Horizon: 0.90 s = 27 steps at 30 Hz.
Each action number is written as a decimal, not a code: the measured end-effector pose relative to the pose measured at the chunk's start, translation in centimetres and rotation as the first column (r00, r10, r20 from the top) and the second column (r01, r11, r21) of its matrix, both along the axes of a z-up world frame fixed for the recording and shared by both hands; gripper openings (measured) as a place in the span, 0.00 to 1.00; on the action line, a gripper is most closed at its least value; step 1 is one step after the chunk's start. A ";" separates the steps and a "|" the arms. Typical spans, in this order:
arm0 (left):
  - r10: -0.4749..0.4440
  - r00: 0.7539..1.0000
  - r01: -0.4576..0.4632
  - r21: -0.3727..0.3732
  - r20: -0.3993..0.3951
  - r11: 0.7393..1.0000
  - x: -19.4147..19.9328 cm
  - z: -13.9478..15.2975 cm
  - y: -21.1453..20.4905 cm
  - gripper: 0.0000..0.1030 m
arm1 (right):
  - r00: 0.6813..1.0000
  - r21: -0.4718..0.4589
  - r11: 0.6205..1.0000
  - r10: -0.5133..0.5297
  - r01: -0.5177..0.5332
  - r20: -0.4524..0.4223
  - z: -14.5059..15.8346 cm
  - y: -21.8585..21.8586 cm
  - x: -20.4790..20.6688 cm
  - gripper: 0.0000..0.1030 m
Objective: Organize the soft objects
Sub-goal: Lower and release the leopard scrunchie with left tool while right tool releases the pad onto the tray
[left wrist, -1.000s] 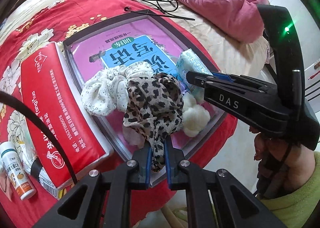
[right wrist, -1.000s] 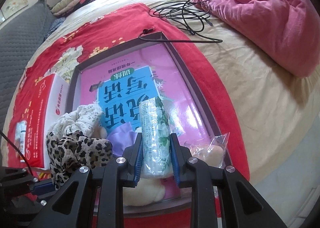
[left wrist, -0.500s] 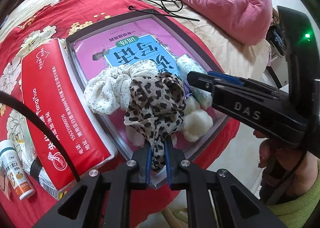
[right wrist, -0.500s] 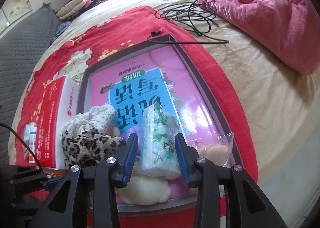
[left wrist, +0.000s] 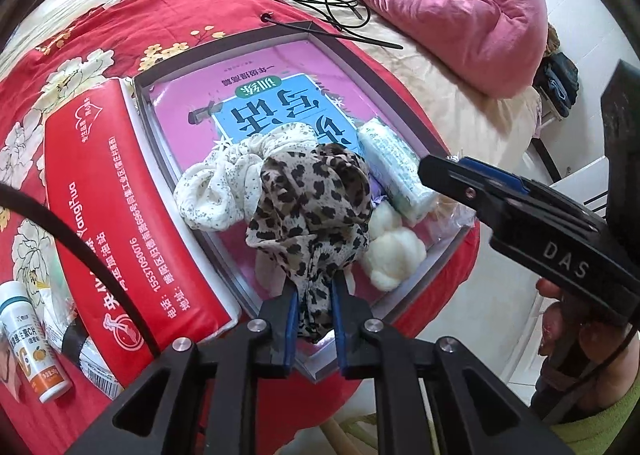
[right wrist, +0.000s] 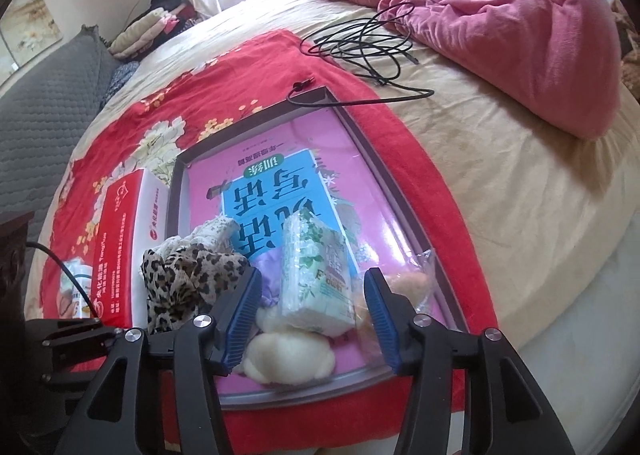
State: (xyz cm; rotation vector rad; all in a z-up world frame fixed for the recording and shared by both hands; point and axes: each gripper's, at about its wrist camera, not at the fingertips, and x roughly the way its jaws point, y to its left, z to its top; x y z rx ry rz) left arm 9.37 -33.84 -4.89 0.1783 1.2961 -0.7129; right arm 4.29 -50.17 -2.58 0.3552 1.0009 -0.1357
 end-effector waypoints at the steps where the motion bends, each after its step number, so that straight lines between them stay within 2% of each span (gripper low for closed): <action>1: 0.001 1.000 -0.001 0.000 0.002 1.000 0.1 0.1 0.0 0.16 | 1.000 0.003 1.000 -0.005 0.005 0.001 0.0 -0.1 -0.1 0.53; 6: 0.009 1.000 -0.009 -0.012 0.009 1.000 0.3 0.6 0.2 0.29 | 1.000 0.003 1.000 -0.013 0.013 0.006 0.3 -0.3 -0.5 0.53; 10: 0.019 1.000 -0.018 -0.015 0.018 1.000 0.6 0.9 0.4 0.33 | 1.000 0.002 1.000 -0.018 0.018 0.014 0.7 -0.4 -0.7 0.53; 12: 0.025 0.999 -0.025 -0.016 0.023 1.000 0.7 1.1 0.6 0.38 | 1.000 0.000 1.000 -0.022 0.022 0.020 0.9 -0.5 -0.8 0.53; 16: 0.032 0.999 -0.032 -0.010 0.037 0.999 0.8 1.4 0.8 0.40 | 0.999 0.003 1.000 -0.030 0.030 0.027 1.2 -0.8 -1.0 0.53; 18: 0.030 0.998 -0.030 -0.003 0.049 1.000 0.7 1.6 0.8 0.46 | 0.999 0.005 0.999 -0.033 0.033 0.030 1.3 -0.9 -1.1 0.53; 27: 0.016 0.996 -0.016 0.002 0.088 1.000 0.2 2.4 1.0 0.47 | 0.999 0.001 0.999 -0.040 0.040 0.033 1.6 -1.1 -1.3 0.54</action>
